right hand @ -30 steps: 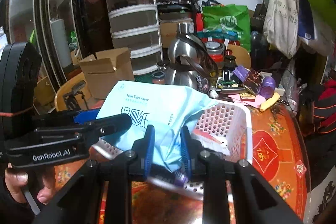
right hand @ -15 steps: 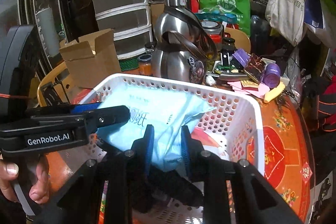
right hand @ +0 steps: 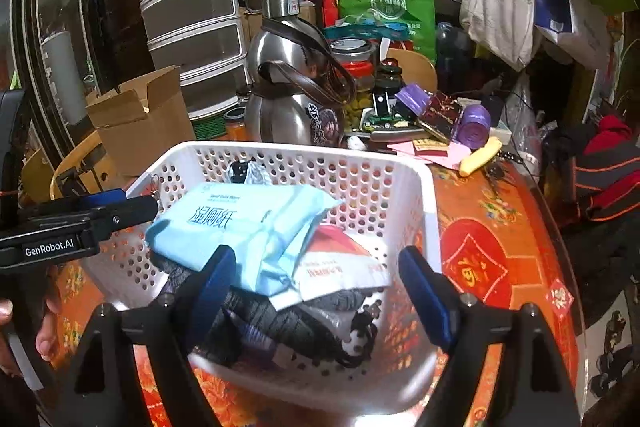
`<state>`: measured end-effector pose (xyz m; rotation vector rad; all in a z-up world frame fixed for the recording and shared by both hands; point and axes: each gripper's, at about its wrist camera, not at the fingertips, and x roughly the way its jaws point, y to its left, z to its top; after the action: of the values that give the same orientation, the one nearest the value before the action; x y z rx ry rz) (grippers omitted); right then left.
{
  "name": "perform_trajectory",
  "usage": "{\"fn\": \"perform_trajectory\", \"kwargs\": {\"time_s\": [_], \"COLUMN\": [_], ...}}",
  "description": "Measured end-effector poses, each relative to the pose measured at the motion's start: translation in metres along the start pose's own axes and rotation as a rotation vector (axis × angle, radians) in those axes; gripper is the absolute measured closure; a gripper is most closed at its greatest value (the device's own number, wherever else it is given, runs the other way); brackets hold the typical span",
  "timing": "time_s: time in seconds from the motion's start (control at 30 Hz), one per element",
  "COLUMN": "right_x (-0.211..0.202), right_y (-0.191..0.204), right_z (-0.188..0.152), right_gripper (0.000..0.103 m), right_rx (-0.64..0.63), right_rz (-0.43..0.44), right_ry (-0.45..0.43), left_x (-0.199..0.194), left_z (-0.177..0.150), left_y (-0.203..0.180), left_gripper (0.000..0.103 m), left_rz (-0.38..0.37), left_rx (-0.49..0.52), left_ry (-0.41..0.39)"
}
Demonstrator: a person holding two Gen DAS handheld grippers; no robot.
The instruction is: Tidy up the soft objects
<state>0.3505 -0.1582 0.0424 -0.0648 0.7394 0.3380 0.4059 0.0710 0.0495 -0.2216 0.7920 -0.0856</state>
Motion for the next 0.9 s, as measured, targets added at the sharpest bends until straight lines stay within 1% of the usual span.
{"fn": "perform_trajectory", "kwargs": {"time_s": [0.07,0.13,0.3,0.33,0.37,0.4,0.43,0.47,0.57,0.6,0.7,0.8,0.9], "right_x": [-0.003,-0.007,-0.029,-0.034,-0.039,-0.046,-0.054,-0.061,-0.088,-0.097,-0.118,-0.144,-0.169], "right_y": [0.001,0.004,0.014,0.017,0.02,0.023,0.026,0.027,0.032,0.033,0.039,0.041,0.042], "right_z": [-0.003,-0.006,-0.016,-0.018,-0.021,-0.024,-0.029,-0.033,-0.053,-0.06,-0.078,-0.1,-0.12], "right_gripper": [0.018,0.015,0.012,0.012,0.012,0.012,0.012,0.012,0.012,0.012,0.012,0.012,0.009], "right_rx": [0.0,-0.014,-0.03,-0.037,-0.048,-0.061,-0.072,-0.077,-0.067,-0.066,-0.074,-0.055,-0.022], "right_rz": [0.001,-0.01,0.007,0.002,-0.006,-0.016,-0.021,-0.018,-0.012,-0.019,-0.027,-0.016,-0.005], "right_ry": [0.003,0.01,0.0,0.0,-0.004,-0.008,-0.015,-0.019,-0.038,-0.05,-0.053,-0.08,-0.105], "left_x": [-0.004,-0.009,-0.025,-0.029,-0.034,-0.041,-0.048,-0.055,-0.084,-0.098,-0.132,-0.162,-0.187], "left_z": [-0.002,-0.006,-0.021,-0.024,-0.027,-0.032,-0.036,-0.041,-0.06,-0.068,-0.091,-0.113,-0.138], "left_y": [0.001,-0.001,-0.014,-0.015,-0.017,-0.02,-0.022,-0.024,-0.032,-0.033,-0.034,-0.038,-0.04], "left_gripper": [0.033,0.033,0.032,0.03,0.024,0.019,0.011,0.005,0.0,0.0,0.0,0.0,0.0], "left_rz": [0.015,0.027,0.057,0.055,0.05,0.051,0.06,0.07,0.131,0.154,0.167,0.23,0.204], "left_rx": [0.0,0.014,0.06,0.062,0.063,0.068,0.077,0.09,0.143,0.158,0.164,0.185,0.196], "left_ry": [-0.002,-0.004,-0.016,-0.02,-0.025,-0.033,-0.04,-0.047,-0.11,-0.137,-0.177,-0.194,-0.193]}}
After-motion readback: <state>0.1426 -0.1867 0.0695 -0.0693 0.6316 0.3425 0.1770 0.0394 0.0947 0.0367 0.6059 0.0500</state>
